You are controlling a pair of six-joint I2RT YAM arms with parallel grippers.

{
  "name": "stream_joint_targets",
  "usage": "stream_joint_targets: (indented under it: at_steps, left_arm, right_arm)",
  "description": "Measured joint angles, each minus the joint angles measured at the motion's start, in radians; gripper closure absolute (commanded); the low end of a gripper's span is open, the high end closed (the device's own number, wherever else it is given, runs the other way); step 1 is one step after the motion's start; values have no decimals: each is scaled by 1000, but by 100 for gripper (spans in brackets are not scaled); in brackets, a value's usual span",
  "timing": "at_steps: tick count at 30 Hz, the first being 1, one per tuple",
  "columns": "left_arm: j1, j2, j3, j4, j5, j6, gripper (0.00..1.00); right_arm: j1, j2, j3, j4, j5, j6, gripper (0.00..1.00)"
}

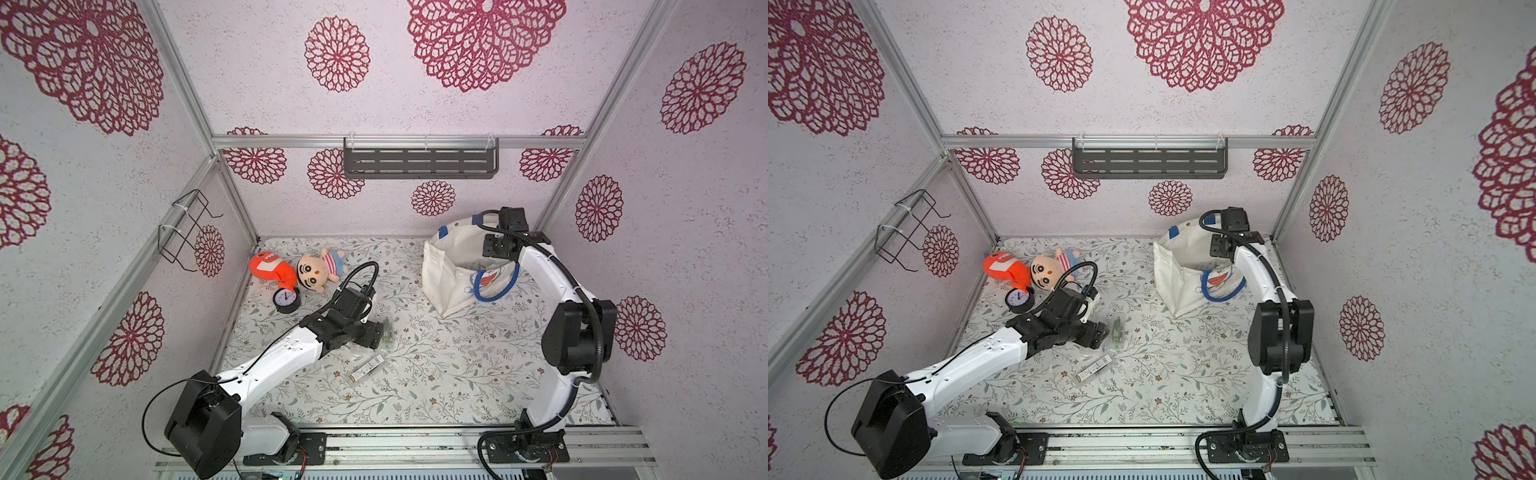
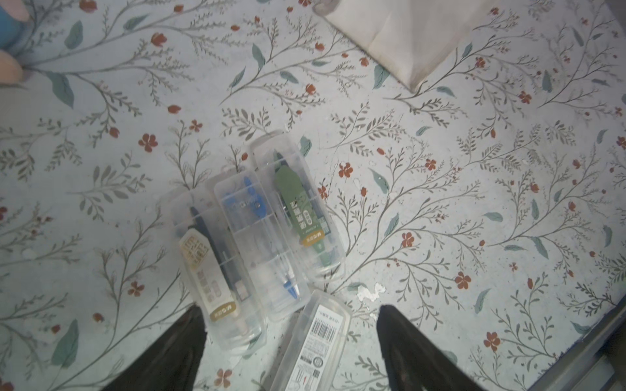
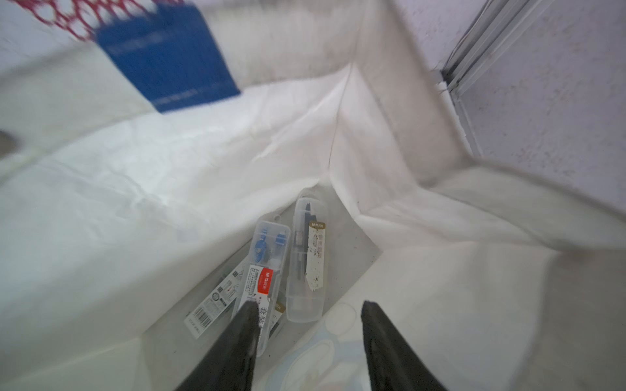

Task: Put the compass set into the canvas bag
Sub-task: Place the compass set in the canvas bag, then pick up the compass set at the center of the board.

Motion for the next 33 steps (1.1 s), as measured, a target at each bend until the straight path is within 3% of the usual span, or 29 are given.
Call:
stream_joint_targets:
  at_steps: [6, 13, 24, 33]
  left_arm:
    - [-39, 4, 0, -121, -29, -93, 6]
    - [-126, 119, 21, -201, -53, -149, 5]
    - [-143, 290, 37, -253, -34, -158, 15]
    - [-145, 323, 36, -251, -11, -165, 23]
  right_arm:
    - [0, -277, -147, 101, -60, 10, 41]
    - [0, -520, -359, 224, -172, 45, 40]
    - [0, -576, -497, 236, -257, 63, 39]
    - [0, -588, -505, 241, -281, 63, 39]
